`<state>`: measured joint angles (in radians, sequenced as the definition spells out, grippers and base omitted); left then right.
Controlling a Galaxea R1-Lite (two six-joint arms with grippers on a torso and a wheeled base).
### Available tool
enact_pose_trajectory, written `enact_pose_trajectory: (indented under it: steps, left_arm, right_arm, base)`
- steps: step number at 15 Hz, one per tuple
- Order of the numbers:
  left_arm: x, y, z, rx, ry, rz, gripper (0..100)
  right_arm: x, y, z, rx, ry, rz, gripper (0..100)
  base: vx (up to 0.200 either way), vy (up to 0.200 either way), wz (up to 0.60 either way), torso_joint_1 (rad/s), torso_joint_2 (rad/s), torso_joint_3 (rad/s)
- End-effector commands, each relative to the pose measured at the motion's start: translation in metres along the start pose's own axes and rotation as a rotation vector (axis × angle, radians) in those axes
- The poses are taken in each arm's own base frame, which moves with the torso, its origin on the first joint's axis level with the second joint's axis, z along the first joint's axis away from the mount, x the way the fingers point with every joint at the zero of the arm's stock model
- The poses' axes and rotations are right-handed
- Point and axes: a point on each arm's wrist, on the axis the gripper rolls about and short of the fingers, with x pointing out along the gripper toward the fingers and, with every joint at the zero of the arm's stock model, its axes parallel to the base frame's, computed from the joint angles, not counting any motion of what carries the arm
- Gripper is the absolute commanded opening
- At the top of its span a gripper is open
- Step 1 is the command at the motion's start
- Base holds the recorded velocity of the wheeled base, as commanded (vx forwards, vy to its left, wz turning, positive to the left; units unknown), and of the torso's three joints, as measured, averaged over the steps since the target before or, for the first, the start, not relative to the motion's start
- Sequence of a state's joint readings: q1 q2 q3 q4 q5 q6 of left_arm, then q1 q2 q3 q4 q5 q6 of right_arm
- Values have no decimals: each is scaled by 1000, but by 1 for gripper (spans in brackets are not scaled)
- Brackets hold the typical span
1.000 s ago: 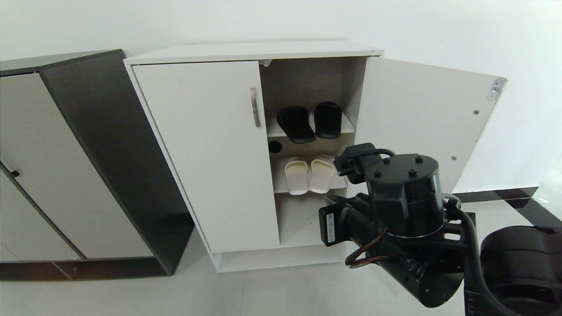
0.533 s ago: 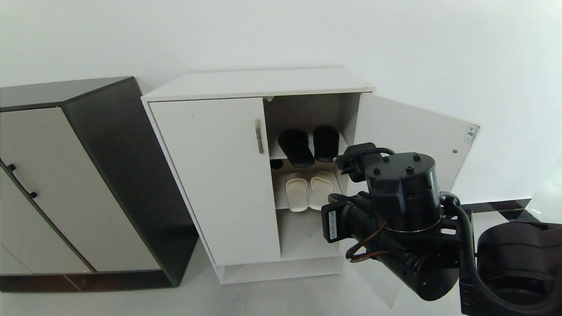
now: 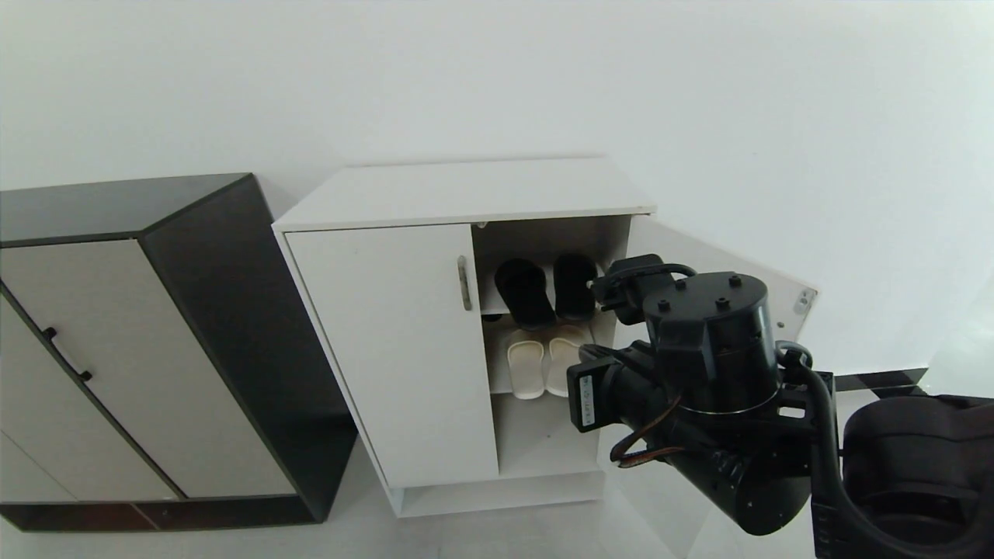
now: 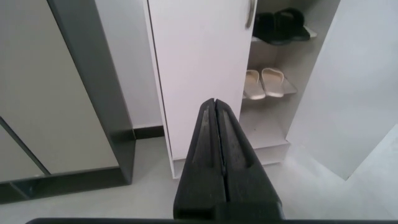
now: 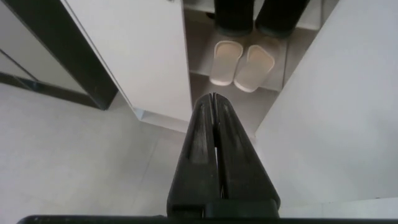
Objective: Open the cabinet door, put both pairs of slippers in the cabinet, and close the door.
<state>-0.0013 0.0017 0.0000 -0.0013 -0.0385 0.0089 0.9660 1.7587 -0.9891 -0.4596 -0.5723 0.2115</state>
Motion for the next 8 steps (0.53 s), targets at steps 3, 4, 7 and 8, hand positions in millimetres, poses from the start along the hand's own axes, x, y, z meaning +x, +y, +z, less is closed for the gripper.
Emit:
enact_pose_trajectory:
  steps: [3,4,7,8]
  left_arm:
    - [0,0,0,0,0,0,0]
    - [0,0,0,0,0,0,0]
    - [0,0,0,0,0,0,0]
    - [0,0,0,0,0,0,0]
  right_arm:
    - [0,0,0,0,0,1,0]
    - [0,0,0,0,0,1,0]
    - [0,0,0,0,0,1,0]
    - [0,0,0,0,0,1,0]
  base:
    - [0,0,0,186,-499,-312]
    - [0,0,0,203,-515,-310]
    - [0,0,0,212,-522,-312]
    - [0,0,0,232,-554,-320]
